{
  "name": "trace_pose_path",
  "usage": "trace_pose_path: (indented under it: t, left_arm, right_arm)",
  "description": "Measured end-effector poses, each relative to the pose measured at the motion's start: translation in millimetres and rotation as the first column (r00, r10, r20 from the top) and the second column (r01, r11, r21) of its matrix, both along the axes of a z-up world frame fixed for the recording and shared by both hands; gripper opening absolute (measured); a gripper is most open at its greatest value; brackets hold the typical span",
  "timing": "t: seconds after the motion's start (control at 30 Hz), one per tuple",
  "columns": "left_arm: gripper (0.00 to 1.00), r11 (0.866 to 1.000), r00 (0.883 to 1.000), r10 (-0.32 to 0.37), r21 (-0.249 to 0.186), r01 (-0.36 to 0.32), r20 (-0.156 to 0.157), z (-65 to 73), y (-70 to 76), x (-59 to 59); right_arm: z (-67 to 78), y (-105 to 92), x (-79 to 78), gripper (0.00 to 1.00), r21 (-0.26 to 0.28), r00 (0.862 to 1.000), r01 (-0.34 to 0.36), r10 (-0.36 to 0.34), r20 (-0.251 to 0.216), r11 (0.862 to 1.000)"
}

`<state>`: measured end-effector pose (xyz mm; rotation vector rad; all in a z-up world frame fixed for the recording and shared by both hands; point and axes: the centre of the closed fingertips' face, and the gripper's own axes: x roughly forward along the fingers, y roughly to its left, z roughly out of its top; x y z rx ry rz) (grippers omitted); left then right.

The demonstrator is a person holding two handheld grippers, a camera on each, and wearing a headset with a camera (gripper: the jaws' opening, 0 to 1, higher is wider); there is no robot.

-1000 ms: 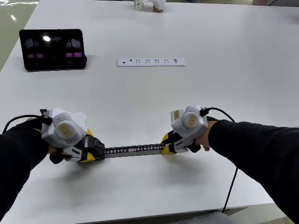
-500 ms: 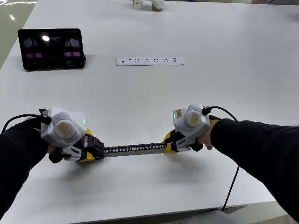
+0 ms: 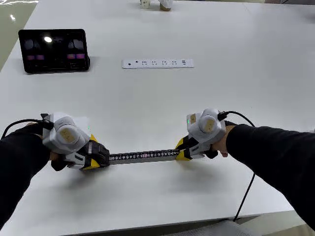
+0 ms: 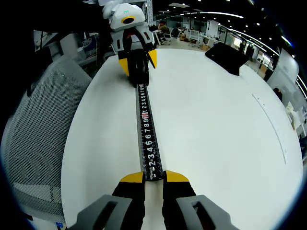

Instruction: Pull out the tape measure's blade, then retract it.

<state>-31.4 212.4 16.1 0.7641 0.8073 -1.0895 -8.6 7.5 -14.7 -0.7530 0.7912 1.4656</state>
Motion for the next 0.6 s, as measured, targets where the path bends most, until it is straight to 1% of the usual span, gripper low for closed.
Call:
trace_pose_path:
  t: [0.6]
  left_arm:
    - [0.33, 1.0, 1.0, 0.002, 0.002, -0.002, -0.002, -2.0, 0.2, 1.3]
  right_arm:
    - [-0.9, -17.9, 3.4, 0.1, -0.007, 1.0, 0.022, -0.022, -0.003, 1.0]
